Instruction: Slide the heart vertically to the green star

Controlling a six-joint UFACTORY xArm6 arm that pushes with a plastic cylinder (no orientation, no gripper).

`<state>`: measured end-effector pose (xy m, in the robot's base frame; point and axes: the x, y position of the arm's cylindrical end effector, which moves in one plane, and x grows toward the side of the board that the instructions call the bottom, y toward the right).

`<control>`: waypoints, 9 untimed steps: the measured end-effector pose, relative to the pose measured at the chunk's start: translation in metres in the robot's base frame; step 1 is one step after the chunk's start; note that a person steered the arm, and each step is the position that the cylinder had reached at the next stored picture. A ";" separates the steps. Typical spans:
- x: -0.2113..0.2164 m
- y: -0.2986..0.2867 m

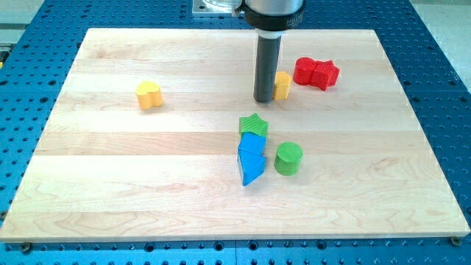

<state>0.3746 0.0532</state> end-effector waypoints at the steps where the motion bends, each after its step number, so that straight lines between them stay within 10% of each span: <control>1: -0.008 0.059; 2: 0.009 0.034; 4: 0.052 -0.220; 9: -0.114 -0.034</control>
<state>0.2608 0.0195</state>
